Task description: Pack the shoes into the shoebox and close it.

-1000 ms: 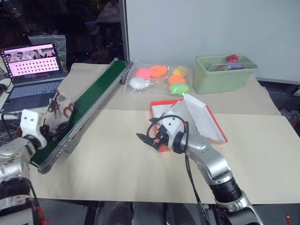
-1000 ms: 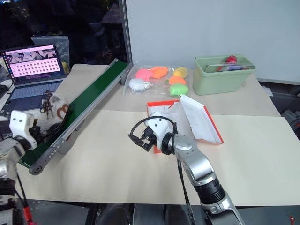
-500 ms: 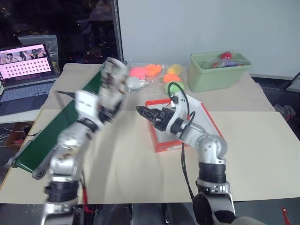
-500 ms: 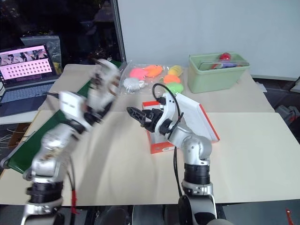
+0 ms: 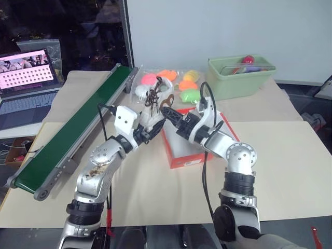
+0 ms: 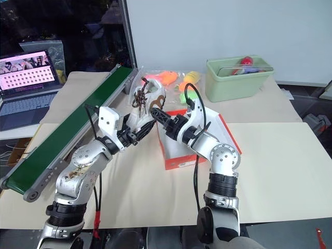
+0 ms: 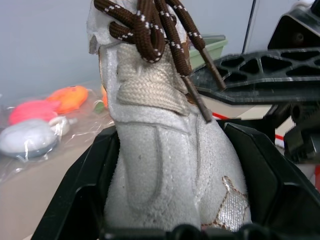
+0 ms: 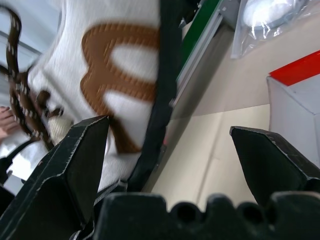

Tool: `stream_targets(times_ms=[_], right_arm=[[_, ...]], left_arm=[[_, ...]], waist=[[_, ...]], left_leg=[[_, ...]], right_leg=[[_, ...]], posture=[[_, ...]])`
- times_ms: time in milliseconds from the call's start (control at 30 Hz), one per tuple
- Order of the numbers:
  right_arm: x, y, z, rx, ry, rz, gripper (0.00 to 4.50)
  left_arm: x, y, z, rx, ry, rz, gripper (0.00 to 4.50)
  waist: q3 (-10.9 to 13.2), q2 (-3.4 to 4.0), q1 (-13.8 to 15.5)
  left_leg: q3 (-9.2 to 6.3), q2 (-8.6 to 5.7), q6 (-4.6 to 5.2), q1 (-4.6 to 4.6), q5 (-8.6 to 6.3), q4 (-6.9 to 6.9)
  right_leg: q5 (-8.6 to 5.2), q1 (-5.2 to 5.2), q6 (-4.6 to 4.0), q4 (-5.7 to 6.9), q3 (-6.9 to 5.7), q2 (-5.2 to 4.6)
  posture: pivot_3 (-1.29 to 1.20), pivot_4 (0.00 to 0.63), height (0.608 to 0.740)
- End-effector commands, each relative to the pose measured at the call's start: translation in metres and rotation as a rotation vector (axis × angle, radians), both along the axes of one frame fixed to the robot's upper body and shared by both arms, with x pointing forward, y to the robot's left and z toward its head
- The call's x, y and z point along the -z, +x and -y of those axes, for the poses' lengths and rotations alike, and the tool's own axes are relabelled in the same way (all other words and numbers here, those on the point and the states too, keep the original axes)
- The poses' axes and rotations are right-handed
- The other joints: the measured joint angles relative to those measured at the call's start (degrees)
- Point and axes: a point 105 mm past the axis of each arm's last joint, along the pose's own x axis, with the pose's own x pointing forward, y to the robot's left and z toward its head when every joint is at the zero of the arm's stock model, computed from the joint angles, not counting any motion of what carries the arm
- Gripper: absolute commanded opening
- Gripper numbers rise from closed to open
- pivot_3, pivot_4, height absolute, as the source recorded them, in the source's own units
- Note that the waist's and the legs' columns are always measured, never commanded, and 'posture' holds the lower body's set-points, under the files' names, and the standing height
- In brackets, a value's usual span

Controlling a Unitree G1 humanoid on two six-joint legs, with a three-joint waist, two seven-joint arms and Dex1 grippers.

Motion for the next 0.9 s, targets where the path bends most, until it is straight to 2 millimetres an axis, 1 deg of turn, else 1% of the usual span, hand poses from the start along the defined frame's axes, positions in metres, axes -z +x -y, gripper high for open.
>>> stream_targets(times_ms=[33, 133, 200, 300, 400, 433, 467, 500, 533, 567, 600, 900], right_arm=[[-0.038, -0.015, -0.045, -0.138, 0.114, 0.084, 4.50], [-0.041, -0.014, -0.045, -0.136, 0.135, 0.084, 4.50], [-0.043, -0.012, -0.041, -0.116, 0.152, 0.083, 4.50], [-0.042, -0.010, -0.036, -0.091, 0.149, 0.081, 3.75], [-0.041, -0.010, -0.032, -0.079, 0.146, 0.083, 2.65], [-0.041, -0.010, -0.031, -0.077, 0.145, 0.086, 2.39], [-0.041, -0.010, -0.031, -0.076, 0.139, 0.087, 2.31], [-0.041, -0.011, -0.031, -0.078, 0.137, 0.089, 1.70], [-0.041, -0.011, -0.031, -0.080, 0.138, 0.090, 1.67], [-0.041, -0.011, -0.031, -0.081, 0.137, 0.091, 1.37], [-0.042, -0.011, -0.031, -0.079, 0.135, 0.092, 1.16], [-0.045, -0.009, -0.030, -0.060, 0.148, 0.098, 1.16]], left_arm=[[-0.009, -0.014, 0.029, 0.180, -0.023, 0.009, 3.03], [-0.010, -0.017, 0.034, 0.214, -0.021, 0.001, 3.03], [-0.008, -0.020, 0.036, 0.233, -0.021, -0.012, 3.03], [-0.006, -0.022, 0.036, 0.238, -0.016, -0.022, 3.01], [-0.003, -0.024, 0.037, 0.249, -0.003, -0.031, 3.01], [-0.002, -0.025, 0.036, 0.249, 0.000, -0.033, 3.01], [-0.001, -0.025, 0.036, 0.252, 0.007, -0.037, 3.01], [-0.001, -0.025, 0.036, 0.251, 0.015, -0.038, 3.01], [0.000, -0.025, 0.034, 0.247, 0.021, -0.038, 3.01], [0.000, -0.025, 0.033, 0.244, 0.022, -0.037, 3.01], [0.000, -0.024, 0.032, 0.242, 0.025, -0.035, 3.01], [0.009, -0.026, 0.031, 0.241, 0.089, -0.046, 3.01]], waist=[[0.0, 0.00, 0.0], [0.0, 0.00, 0.0], [0.0, 0.01, 0.0], [0.0, 0.01, 0.0], [0.0, 0.01, 0.0], [0.0, 0.01, 0.0], [0.0, 0.01, 0.0], [0.0, 0.01, 0.0], [0.0, 0.01, 0.0], [0.0, 0.02, 0.0], [0.0, 0.02, 0.0], [0.0, 0.02, 0.0]], left_leg=[[0.00, 0.00, 0.00, 0.00, 0.00, 0.00], [0.00, 0.01, 0.00, 0.00, 0.00, 0.00], [0.00, 0.01, 0.00, 0.00, 0.00, 0.00], [0.00, 0.01, 0.00, -0.01, 0.00, 0.00], [0.00, 0.02, 0.00, 0.00, 0.00, 0.00], [0.00, 0.01, 0.00, 0.00, 0.00, 0.00], [0.00, 0.01, 0.00, 0.00, 0.00, 0.00], [0.00, 0.01, 0.00, 0.00, 0.00, 0.00], [0.00, 0.01, 0.00, -0.01, 0.00, 0.00], [0.00, 0.01, 0.00, -0.01, 0.00, 0.00], [0.00, 0.01, 0.00, -0.01, 0.00, 0.00], [0.00, 0.01, 0.00, -0.01, 0.00, -0.01]], right_leg=[[0.00, 0.00, 0.00, 0.00, 0.00, 0.00], [0.00, 0.00, 0.00, 0.00, 0.00, 0.01], [0.00, 0.00, 0.00, -0.01, 0.00, 0.01], [0.00, 0.00, 0.00, -0.03, 0.00, 0.00], [0.00, 0.00, 0.00, -0.02, 0.00, 0.02], [0.00, -0.01, 0.00, -0.02, 0.00, 0.02], [0.00, -0.01, 0.00, -0.02, 0.00, 0.02], [0.00, 0.00, 0.00, -0.03, 0.00, 0.01], [0.00, 0.00, 0.01, -0.04, 0.00, 0.01], [0.00, 0.00, 0.01, -0.04, 0.00, 0.01], [0.00, 0.00, 0.00, -0.04, 0.00, 0.01], [-0.01, 0.00, 0.01, -0.05, 0.00, 0.01]], posture=[[0.00, 0.150, 0.729], [0.00, 0.150, 0.729], [0.00, 0.150, 0.729], [0.00, 0.150, 0.729], [0.00, 0.150, 0.729], [0.00, 0.150, 0.729], [0.00, 0.150, 0.729], [0.00, 0.150, 0.729], [0.00, 0.150, 0.729], [0.00, 0.150, 0.729], [0.00, 0.150, 0.729], [0.00, 0.150, 0.729]])
